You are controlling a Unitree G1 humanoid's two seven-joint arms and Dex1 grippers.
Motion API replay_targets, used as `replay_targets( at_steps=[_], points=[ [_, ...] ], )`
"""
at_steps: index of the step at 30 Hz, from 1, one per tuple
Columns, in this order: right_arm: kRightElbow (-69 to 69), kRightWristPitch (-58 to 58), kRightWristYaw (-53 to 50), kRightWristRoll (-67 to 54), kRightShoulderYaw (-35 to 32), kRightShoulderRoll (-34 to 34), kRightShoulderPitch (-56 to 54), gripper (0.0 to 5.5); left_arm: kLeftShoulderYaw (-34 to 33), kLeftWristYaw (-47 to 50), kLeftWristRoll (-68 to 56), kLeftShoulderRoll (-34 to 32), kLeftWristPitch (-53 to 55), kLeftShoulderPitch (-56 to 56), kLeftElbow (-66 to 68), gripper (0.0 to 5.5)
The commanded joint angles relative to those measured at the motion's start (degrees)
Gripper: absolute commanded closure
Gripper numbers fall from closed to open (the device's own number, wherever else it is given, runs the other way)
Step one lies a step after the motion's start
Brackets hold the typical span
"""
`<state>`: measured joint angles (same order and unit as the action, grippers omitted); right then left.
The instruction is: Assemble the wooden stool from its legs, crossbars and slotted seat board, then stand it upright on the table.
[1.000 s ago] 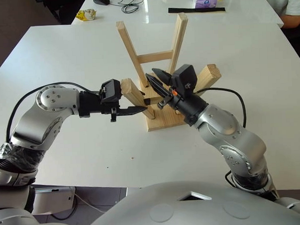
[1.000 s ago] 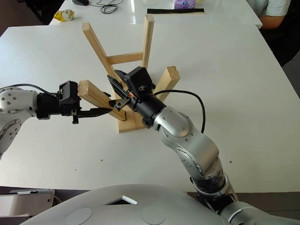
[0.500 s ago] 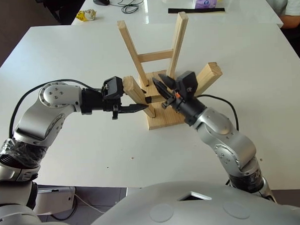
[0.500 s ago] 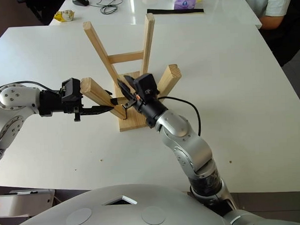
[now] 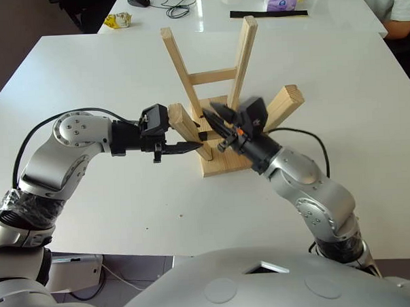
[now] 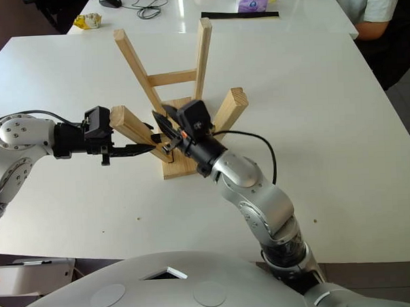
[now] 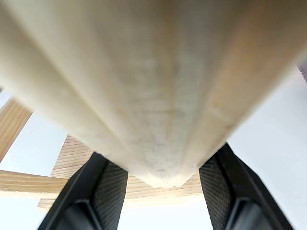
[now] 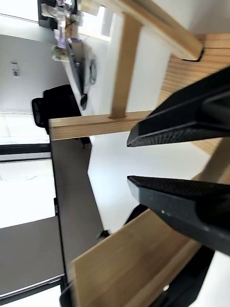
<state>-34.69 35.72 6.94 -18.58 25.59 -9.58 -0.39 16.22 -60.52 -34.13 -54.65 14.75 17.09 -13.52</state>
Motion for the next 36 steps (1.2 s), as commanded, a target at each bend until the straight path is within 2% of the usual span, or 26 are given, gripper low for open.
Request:
replay_targets(
  at_steps=[1, 7, 16, 18, 21, 25, 27, 33, 36],
  points=[
    [3.8, 0.0, 0.2, 2.6, 0.2, -0.4, 1.5, 4.39, 4.8, 0.1, 10.7, -1.8, 5.4, -2.0, 4.1, 3.44],
    [-2.4, 0.1, 0.6, -1.2, -4.6, 2.4, -1.6, 4.39, 4.5, 1.0, 10.6, -1.6, 5.6, -2.8, 3.7, 3.44],
    [-15.0, 6.9, -1.8, -14.4, -12.4, 8.3, -12.5, 4.39, 4.1, 2.2, 10.8, -1.4, 5.3, -3.9, 3.1, 3.44],
    [-14.3, 7.6, -1.7, -14.8, -11.6, 8.2, -13.2, 4.39, 4.1, 2.5, 10.8, -1.2, 5.4, -4.1, 2.9, 3.44],
    [-9.8, 6.9, 0.3, -11.3, -7.0, 4.8, -8.6, 4.39, 4.2, 2.6, 10.8, -0.9, 5.5, -3.7, 2.9, 3.44],
    [0.3, 2.9, 2.6, -2.4, 0.7, -2.3, -2.2, 4.39, 4.4, 2.3, 11.0, -0.7, 5.6, -3.0, 3.2, 3.44],
    [3.3, 1.0, 2.8, 0.9, 2.7, -3.7, -0.2, 4.39, 4.9, 1.5, 11.4, -0.4, 5.3, -1.9, 4.0, 3.44],
    [-3.1, -0.4, 2.5, -2.7, -2.2, 0.6, -1.9, 4.39, 4.6, 1.0, 11.9, -0.7, 5.0, -2.0, 4.5, 3.44],
    [-9.7, 2.0, 1.1, -10.5, -7.6, 4.2, -5.7, 4.39, 4.5, 1.3, 11.9, -0.8, 4.9, -2.4, 4.4, 3.44]
  ],
)
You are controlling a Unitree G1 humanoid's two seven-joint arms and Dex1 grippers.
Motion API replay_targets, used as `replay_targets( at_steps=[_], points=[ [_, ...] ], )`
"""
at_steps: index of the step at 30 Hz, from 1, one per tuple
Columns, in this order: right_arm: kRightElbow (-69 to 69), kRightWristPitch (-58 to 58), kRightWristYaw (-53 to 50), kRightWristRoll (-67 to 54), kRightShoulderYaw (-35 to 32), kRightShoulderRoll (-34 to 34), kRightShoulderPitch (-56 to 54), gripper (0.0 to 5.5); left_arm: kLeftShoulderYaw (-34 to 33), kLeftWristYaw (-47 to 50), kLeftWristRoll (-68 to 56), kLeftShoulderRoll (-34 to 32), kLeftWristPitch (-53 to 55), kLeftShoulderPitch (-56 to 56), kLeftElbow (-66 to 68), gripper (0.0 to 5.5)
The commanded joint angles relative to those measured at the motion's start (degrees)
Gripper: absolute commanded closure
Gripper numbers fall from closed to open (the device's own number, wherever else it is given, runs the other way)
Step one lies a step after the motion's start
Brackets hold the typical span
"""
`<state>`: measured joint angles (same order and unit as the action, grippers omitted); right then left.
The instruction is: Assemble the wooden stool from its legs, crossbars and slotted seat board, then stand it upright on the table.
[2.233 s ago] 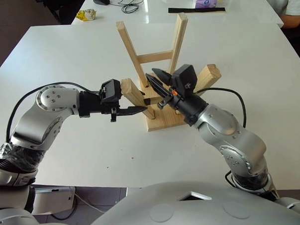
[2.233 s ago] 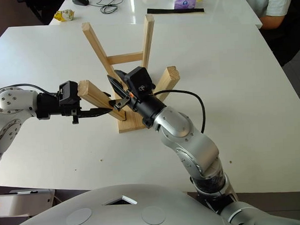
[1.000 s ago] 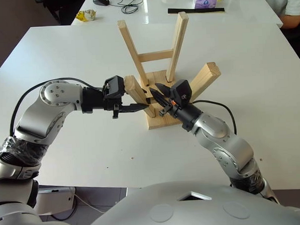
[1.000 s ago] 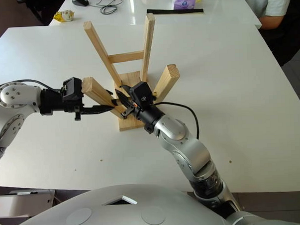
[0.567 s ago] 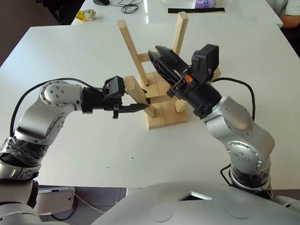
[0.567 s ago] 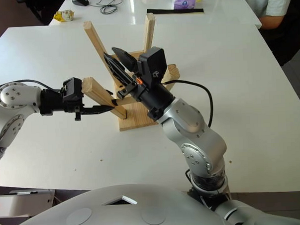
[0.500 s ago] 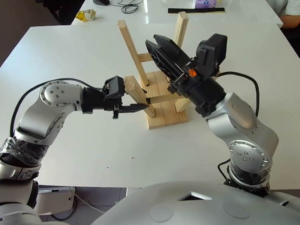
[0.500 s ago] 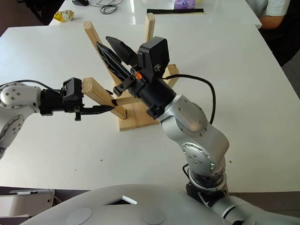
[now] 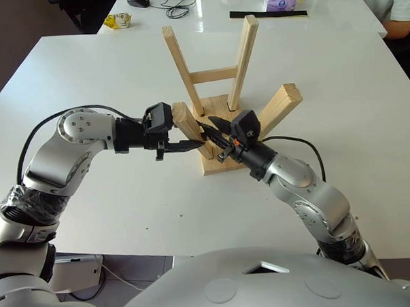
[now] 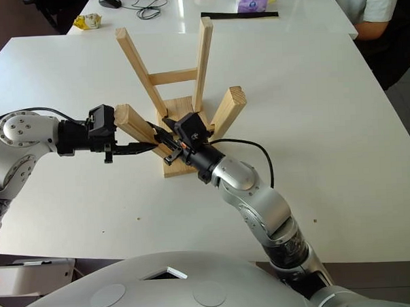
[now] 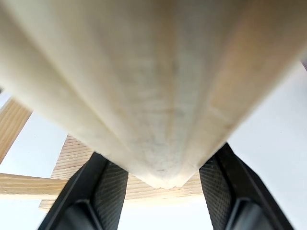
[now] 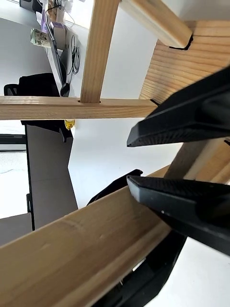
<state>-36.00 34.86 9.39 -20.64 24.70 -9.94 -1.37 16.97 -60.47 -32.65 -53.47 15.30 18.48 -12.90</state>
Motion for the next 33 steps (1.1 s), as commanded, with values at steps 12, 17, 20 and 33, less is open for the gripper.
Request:
replay_targets(
  at_steps=[12, 17, 20, 33],
  points=[
    [-1.4, 1.1, -10.7, -59.8, -48.3, -18.2, -31.0, 4.39, 0.5, -4.7, 8.0, -6.6, 0.9, -7.9, 1.0, 3.44],
    [13.0, 1.7, -2.9, -50.0, -52.6, -26.4, -24.1, 4.39, -1.2, -9.3, 7.6, -8.7, -2.2, -9.1, 1.2, 3.44],
    [14.1, 0.1, 0.0, -42.2, -48.2, -25.4, -17.9, 4.39, -2.0, -8.9, 8.9, -8.2, -3.0, -7.4, 4.1, 3.44],
    [12.8, -5.0, 6.4, -19.7, -31.2, -19.7, -5.3, 4.41, -3.3, -9.1, 7.9, -4.8, -6.4, -7.2, 8.8, 3.02]
  ],
)
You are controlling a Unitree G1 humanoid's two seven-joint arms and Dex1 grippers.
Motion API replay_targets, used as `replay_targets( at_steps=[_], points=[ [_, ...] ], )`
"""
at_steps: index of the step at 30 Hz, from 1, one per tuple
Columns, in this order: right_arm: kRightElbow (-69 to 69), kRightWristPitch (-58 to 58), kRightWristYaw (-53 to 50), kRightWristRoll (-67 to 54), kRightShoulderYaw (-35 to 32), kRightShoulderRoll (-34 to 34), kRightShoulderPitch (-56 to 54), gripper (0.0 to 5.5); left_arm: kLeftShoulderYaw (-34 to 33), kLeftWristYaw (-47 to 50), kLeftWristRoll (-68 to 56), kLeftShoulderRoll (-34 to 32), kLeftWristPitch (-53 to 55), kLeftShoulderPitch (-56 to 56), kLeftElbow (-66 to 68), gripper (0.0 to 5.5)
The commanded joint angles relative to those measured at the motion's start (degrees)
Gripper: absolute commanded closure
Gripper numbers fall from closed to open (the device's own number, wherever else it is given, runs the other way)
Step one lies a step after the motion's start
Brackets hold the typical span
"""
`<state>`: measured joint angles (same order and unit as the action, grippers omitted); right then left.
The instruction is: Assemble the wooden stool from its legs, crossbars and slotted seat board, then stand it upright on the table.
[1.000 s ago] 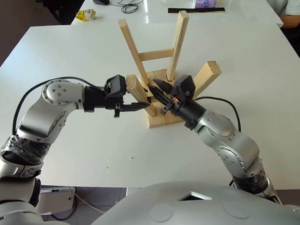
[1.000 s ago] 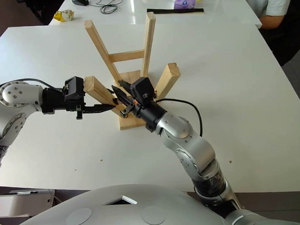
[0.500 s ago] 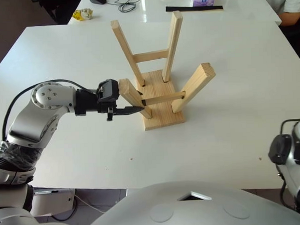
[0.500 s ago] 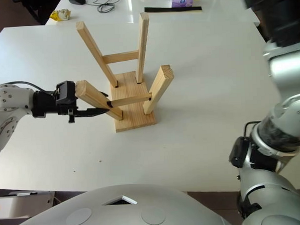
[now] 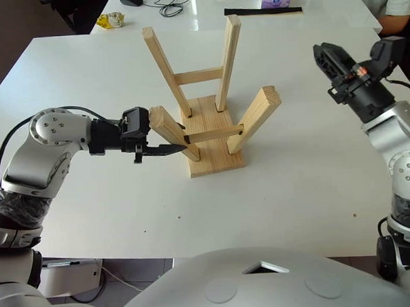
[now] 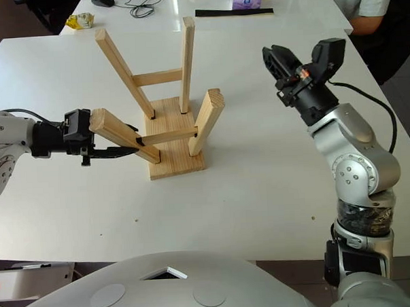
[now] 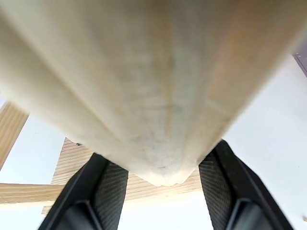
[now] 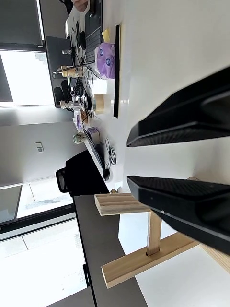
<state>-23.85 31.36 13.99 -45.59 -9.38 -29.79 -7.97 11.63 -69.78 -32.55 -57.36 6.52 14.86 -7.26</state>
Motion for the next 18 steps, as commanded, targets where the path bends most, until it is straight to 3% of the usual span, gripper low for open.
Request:
replay_targets(
  at_steps=[1, 8, 18],
  points=[
    [1.1, -1.8, 2.2, 6.9, 3.5, 0.1, 1.6, 4.41, 1.8, 0.0, 7.6, -0.8, 3.0, -4.3, 2.8, 2.84],
    [2.3, -3.1, 4.3, 12.4, 4.0, 0.8, 3.2, 4.41, -1.8, -1.5, 8.9, 0.7, 1.2, -7.6, 2.7, 1.67],
    [2.8, -4.9, 4.8, 17.5, 1.8, 1.3, 7.4, 4.41, -20.8, -1.5, 6.8, -1.0, -4.9, -19.3, 4.4, 1.56]
  ],
)
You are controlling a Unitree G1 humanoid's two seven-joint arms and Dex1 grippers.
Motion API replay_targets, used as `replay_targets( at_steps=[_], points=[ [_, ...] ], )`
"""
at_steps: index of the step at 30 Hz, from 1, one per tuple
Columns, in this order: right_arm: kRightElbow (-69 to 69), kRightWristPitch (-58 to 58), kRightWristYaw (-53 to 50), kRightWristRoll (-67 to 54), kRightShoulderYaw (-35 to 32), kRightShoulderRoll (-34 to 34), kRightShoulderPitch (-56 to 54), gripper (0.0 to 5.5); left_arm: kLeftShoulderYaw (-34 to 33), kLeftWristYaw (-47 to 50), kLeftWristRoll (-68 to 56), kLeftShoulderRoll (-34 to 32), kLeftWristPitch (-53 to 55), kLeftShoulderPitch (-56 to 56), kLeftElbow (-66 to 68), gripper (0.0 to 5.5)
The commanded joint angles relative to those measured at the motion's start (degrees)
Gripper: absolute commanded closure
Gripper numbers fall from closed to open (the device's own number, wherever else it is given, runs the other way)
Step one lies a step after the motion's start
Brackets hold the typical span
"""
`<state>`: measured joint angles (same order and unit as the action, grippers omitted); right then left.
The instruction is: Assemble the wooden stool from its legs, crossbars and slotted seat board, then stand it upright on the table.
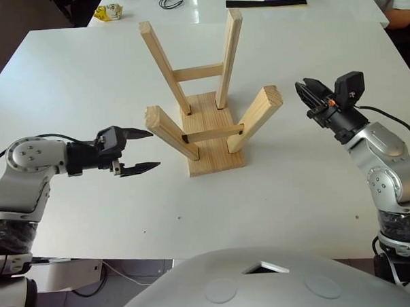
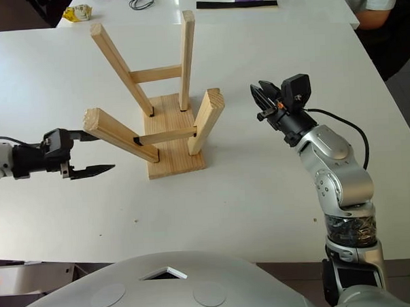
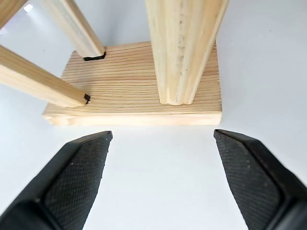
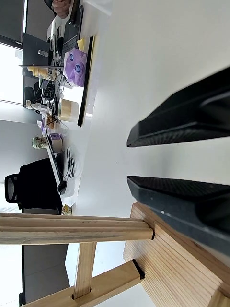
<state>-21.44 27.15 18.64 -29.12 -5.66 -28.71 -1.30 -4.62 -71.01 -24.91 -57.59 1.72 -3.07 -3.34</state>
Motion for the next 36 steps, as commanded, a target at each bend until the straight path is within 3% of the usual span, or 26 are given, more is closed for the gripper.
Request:
replay_targets(
  at_steps=[1, 11, 19, 26, 36],
  points=[
    [0.9, -0.7, 0.2, 1.4, -2.2, 0.3, 0.3, 4.41, -6.0, 1.9, -1.9, 0.0, 1.9, 0.6, 1.1, 1.76],
    [7.1, -0.6, 2.4, 5.1, -0.8, 1.0, -6.7, 4.41, -15.0, 20.7, -24.4, 9.9, 22.8, 13.5, -12.2, 3.20],
    [11.0, -0.9, 5.0, 6.9, 0.5, 1.9, -11.0, 4.41, -17.5, 33.2, -39.9, 14.7, 32.0, 16.7, -23.0, 3.20],
    [13.9, -1.3, 6.9, 8.8, 2.7, 2.9, -13.2, 4.41, -17.7, 37.2, -39.5, 17.2, 31.6, 13.3, -27.3, 3.20],
    [15.0, -1.4, 7.4, 10.6, 3.5, 4.0, -14.6, 4.41, -17.2, 40.7, -43.5, 16.1, 33.2, 19.3, -27.0, 3.20]
  ],
)
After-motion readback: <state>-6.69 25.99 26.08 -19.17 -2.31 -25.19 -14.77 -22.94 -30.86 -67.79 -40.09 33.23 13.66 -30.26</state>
